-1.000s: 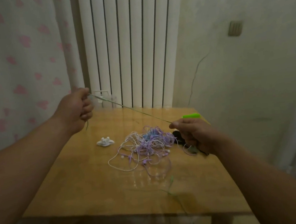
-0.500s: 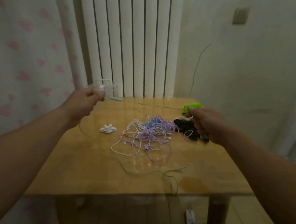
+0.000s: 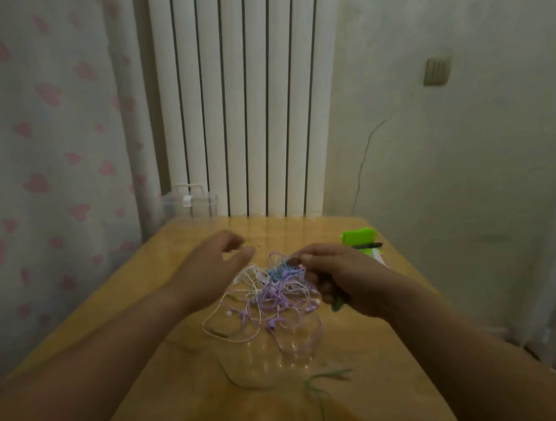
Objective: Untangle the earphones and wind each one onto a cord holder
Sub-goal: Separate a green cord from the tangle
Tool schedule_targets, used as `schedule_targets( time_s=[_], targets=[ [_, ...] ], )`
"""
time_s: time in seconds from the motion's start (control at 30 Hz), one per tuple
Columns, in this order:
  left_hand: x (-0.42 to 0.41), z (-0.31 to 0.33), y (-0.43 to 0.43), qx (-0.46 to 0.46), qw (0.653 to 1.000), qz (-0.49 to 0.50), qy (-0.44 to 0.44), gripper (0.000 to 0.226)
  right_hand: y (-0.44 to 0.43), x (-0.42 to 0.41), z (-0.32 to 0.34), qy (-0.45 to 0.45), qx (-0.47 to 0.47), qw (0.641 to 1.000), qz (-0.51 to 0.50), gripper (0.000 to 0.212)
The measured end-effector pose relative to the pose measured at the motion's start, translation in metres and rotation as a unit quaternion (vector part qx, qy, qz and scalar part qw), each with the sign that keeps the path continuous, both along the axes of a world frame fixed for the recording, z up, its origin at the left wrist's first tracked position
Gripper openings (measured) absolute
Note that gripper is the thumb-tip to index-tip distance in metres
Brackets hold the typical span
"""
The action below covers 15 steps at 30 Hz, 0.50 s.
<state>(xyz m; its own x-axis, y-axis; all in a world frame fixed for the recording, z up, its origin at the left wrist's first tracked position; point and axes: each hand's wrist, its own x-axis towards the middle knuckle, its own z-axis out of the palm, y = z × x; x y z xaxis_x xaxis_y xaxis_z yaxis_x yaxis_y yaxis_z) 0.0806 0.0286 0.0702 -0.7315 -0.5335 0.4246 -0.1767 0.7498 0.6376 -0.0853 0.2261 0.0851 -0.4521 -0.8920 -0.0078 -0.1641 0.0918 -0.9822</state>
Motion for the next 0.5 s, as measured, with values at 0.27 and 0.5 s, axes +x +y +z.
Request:
schedule_targets(
  time_s=[0.27,0.5],
  targets=[
    [-0.050,-0.002,0.038,0.132,0.981,-0.121,-0.069,0.033,-0.026,-0.004,-0.012,0.063,0.007,0.997,0.045,0.015],
    [-0.060,-0.008,-0.004,0.048,0.991,-0.091,-0.084,0.012,-0.041,-0.037,-0.021,0.113,0.063,0.988,0.088,0.020]
  ],
)
